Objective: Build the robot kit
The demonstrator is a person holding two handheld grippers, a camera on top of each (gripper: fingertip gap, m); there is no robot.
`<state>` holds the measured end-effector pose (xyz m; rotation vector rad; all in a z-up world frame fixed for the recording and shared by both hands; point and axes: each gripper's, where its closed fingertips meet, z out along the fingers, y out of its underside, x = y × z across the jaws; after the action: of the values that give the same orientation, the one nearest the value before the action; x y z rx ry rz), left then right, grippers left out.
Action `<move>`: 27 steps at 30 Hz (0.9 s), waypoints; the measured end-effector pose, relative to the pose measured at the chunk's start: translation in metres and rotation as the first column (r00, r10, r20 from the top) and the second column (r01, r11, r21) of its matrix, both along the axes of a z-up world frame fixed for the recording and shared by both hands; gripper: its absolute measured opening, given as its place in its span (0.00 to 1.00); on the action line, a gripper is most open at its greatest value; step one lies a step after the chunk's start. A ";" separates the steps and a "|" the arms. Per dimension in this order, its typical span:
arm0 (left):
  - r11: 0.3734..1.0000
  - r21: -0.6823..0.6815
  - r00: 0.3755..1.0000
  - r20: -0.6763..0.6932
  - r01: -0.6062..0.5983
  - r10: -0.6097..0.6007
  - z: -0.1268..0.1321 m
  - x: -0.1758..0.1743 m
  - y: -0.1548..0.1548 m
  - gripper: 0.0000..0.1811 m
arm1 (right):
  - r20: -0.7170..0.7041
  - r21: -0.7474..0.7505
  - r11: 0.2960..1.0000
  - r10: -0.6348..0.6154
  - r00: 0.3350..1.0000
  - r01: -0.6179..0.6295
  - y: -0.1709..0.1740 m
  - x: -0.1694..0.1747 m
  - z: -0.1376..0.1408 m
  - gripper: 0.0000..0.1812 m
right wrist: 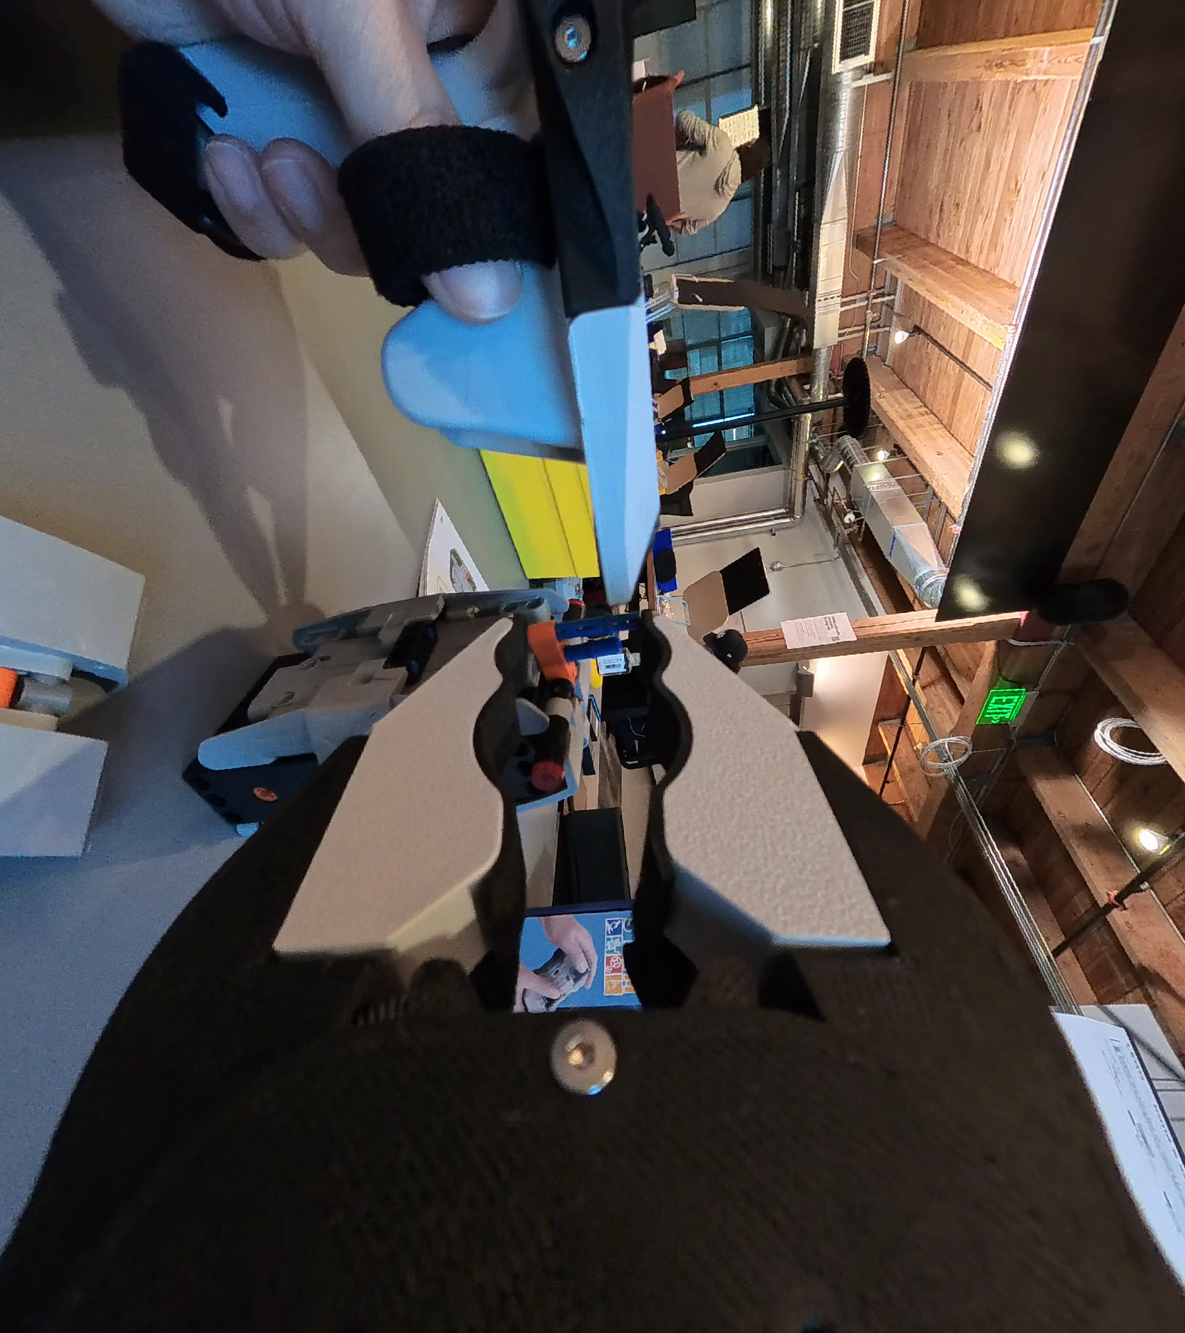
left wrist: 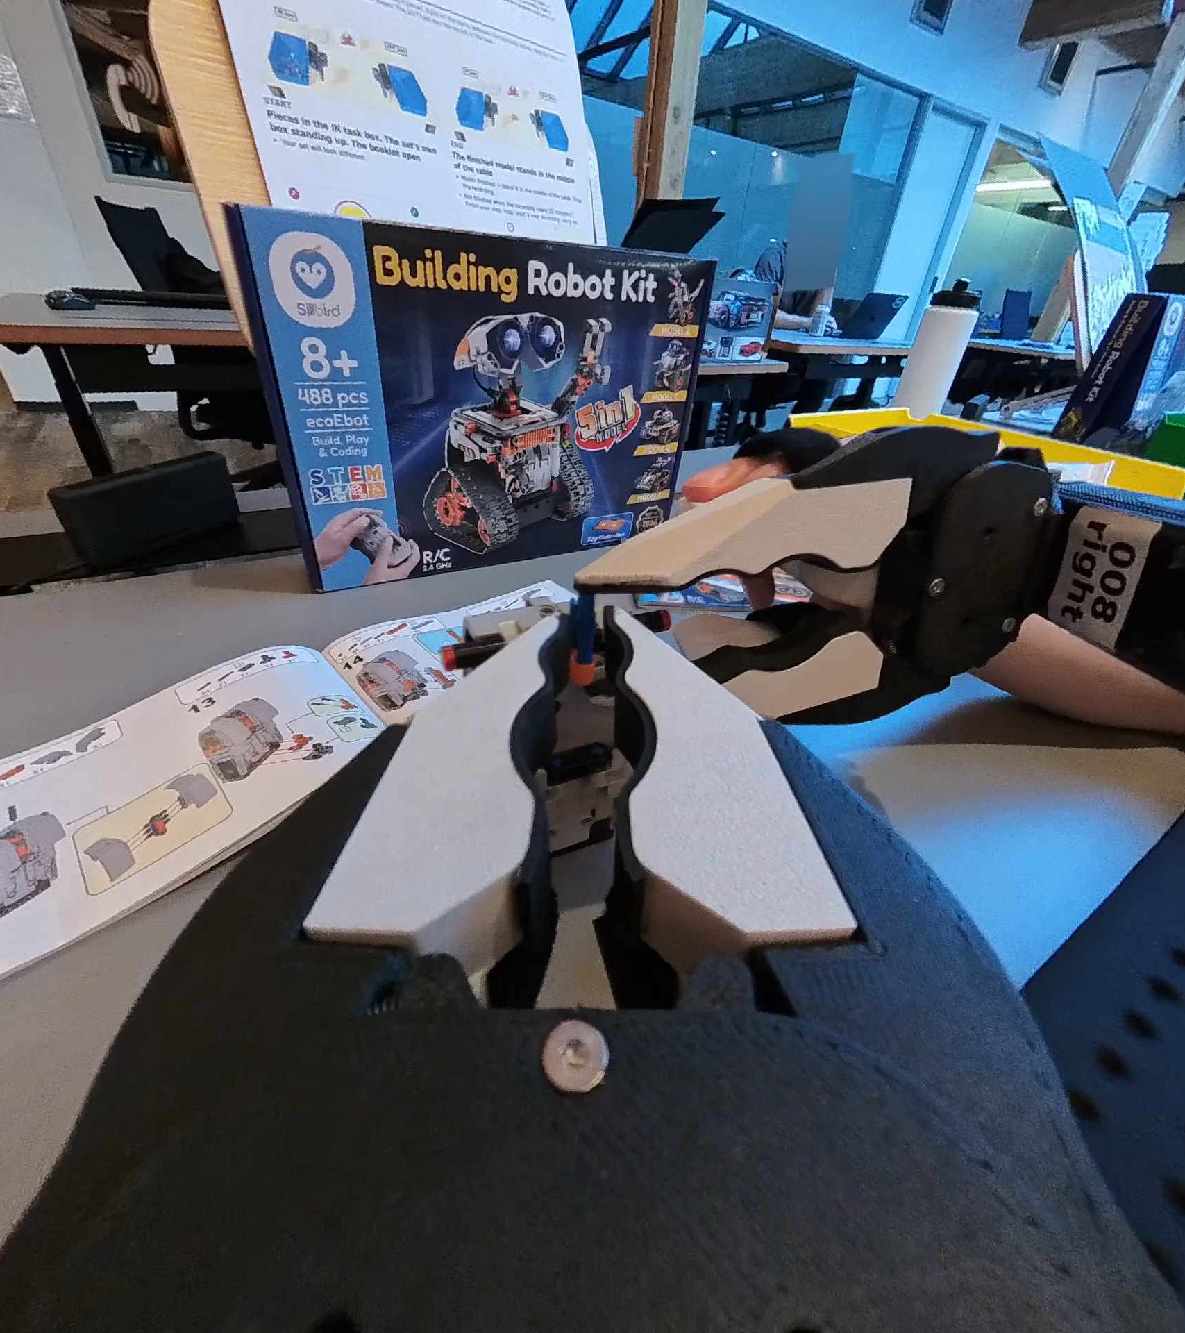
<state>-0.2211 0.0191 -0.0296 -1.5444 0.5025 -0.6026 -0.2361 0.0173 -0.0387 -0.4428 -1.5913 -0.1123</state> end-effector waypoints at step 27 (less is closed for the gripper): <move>1.000 0.005 0.998 -0.061 -0.028 0.028 -0.006 0.005 0.005 0.01 | -0.004 0.095 0.996 0.004 1.000 -0.003 0.001 0.001 0.002 0.19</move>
<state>-0.2159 0.0238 -0.0357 -1.5670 0.5272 -0.5335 -0.2355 0.0181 -0.0371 -0.3663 -1.5755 -0.1832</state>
